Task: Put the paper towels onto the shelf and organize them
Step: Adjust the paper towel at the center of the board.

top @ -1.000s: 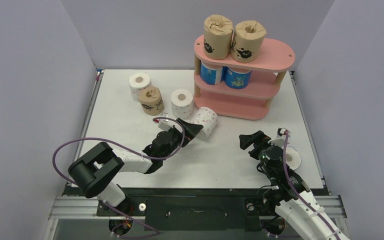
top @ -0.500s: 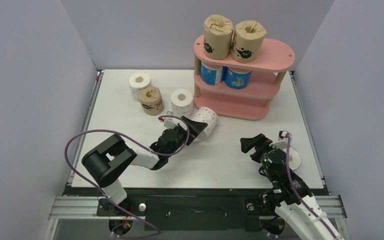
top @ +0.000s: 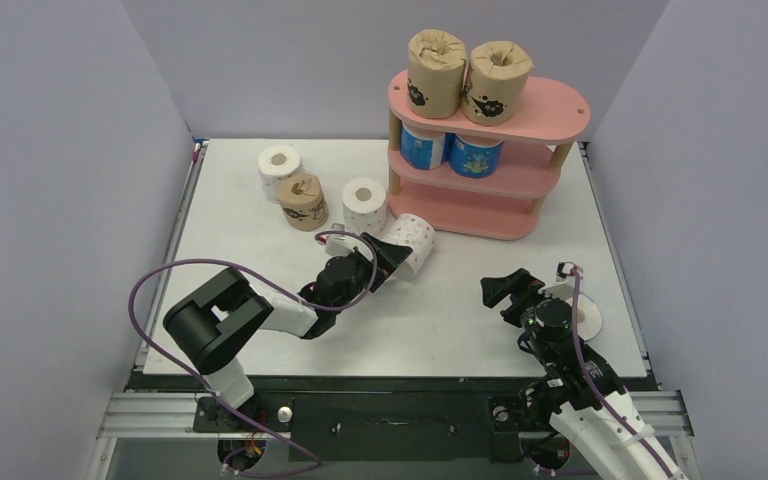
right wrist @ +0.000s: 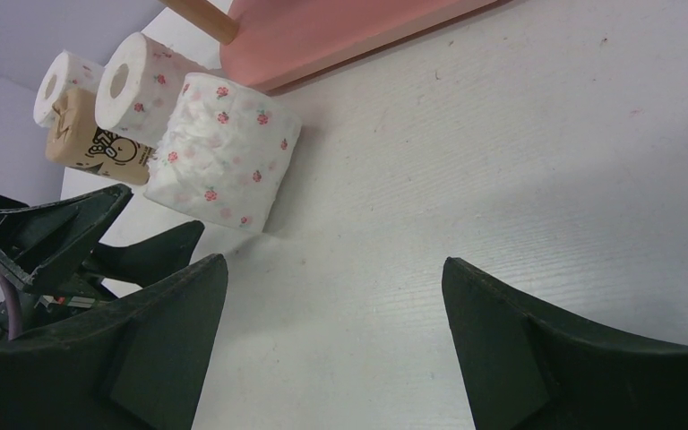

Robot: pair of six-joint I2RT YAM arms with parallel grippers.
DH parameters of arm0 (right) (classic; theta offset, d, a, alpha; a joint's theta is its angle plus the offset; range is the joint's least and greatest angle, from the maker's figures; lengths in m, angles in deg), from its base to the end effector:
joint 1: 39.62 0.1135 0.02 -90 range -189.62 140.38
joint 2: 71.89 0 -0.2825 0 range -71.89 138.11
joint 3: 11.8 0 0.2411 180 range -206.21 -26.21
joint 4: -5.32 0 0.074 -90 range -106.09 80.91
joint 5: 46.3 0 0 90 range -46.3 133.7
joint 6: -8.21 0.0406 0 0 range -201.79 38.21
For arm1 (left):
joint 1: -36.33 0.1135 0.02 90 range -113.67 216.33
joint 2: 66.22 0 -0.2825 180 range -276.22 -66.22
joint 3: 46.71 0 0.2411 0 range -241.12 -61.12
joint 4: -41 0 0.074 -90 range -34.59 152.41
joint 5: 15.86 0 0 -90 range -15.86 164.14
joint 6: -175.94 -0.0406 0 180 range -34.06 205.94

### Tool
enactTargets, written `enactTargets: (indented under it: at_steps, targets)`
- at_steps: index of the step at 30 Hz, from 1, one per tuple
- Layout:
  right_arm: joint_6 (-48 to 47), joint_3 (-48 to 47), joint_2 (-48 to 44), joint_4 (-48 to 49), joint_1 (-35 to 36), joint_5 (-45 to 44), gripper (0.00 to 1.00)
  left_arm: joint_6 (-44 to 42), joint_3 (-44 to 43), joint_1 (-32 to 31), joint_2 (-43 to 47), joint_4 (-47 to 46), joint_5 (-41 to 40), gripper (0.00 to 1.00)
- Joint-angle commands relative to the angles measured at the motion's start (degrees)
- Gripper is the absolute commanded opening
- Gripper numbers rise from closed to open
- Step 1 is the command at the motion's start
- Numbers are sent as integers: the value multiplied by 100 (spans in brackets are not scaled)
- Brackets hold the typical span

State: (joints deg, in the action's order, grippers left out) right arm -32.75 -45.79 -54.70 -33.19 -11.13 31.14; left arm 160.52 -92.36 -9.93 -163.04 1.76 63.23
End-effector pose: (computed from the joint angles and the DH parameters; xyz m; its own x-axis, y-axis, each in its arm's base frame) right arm 0.0802 0.0335 0.2246 -0.4306 0.6049 -0.6698 0.0567 0.7588 0.6489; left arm 0.2241 -0.2231 0.1826 -0.5985 -0.7437 -0.2979 0.0168 0.3601 -0.9328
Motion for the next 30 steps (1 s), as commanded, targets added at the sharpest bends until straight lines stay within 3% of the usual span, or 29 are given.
enactTargets:
  at_steps: [1,7,12,25,30]
  targets:
    - [-52,-171,37,83,20,24,85,-139,-281,76,-122,-147,-94,97]
    - [-90,-184,7,26,21,14,85,-186,-404,116,-365,-513,-6,100]
    - [-86,-171,4,23,17,1,85,-296,-564,128,-477,-495,48,90]
    - [-91,-163,20,-25,16,-24,84,-601,-556,152,-396,-404,147,44]
    - [-112,-217,21,-76,13,-32,84,-785,-349,158,2,-212,158,30]
